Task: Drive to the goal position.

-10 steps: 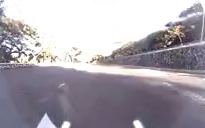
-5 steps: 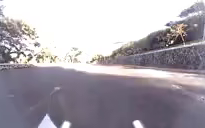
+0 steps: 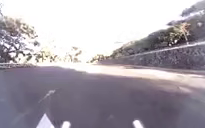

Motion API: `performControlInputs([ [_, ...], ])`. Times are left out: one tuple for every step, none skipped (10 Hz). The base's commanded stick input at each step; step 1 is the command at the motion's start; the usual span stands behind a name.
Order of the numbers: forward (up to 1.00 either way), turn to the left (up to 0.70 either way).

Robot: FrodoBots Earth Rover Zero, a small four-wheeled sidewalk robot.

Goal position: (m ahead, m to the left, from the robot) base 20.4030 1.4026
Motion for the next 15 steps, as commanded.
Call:
performControlInputs([
  [0.69, 0.02],
  [0.69, 0.02],
  [0.69, 0.02],
  [0.69, 0.02],
  [0.69, 0.02],
  [0.69, 0.02],
  [0.69, 0.02],
  [0.69, 0.02],
  [0.69, 0.02],
  [0.69, 0.02],
  [0.69, 0.02],
  [0.69, 0.02],
  [0.69, 0.02],
  [0.69, 0.02],
  [0.69, 0.02],
])
